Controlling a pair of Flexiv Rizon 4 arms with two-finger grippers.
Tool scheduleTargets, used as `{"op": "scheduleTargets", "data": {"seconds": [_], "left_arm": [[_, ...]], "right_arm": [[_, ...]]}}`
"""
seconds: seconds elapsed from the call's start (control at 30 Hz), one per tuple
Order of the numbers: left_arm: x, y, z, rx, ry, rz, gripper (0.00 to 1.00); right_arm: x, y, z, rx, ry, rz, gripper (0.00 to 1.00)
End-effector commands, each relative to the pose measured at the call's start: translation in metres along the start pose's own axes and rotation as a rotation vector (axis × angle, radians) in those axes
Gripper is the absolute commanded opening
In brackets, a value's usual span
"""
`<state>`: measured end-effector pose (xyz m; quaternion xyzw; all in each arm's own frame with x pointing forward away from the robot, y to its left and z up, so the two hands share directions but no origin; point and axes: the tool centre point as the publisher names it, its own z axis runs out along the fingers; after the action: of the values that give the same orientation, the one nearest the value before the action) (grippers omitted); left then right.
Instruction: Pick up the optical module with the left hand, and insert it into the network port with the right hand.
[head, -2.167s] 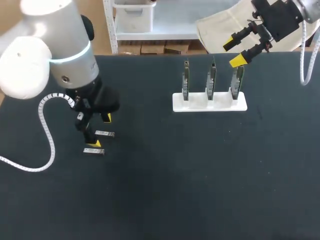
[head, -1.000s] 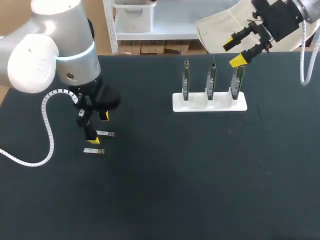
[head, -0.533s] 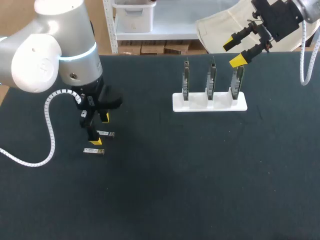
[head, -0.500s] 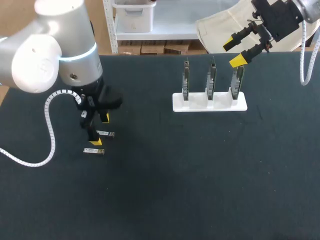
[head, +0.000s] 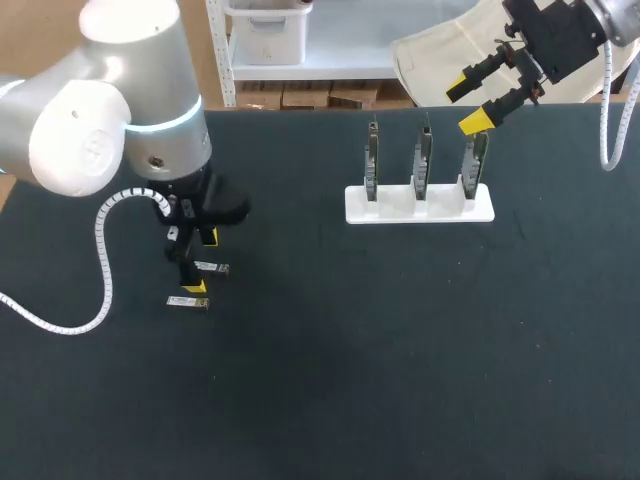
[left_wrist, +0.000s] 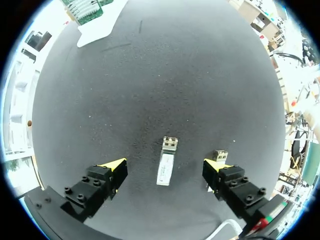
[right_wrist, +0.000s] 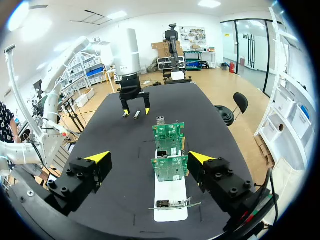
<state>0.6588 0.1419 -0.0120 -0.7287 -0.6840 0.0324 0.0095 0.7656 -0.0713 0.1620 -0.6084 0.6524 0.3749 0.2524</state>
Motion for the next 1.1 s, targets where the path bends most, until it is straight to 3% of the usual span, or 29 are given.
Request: {"op": "scheduleTargets", "data": {"seconds": [0.03,1.1], "left_arm": [[0.0011,-0.0033,0.0020,-0.004,-0.003,0.000,1.00],[0.0022,0.0010,-0.0030,-0.053,0.025,-0.009,1.00]], "right_arm": [[0.0007,0.0027,0.0004,0.007,-0.001,-0.001,1.00],[0.0007,0.0027,0.0004,0.007,-0.001,-0.001,1.00]]}}
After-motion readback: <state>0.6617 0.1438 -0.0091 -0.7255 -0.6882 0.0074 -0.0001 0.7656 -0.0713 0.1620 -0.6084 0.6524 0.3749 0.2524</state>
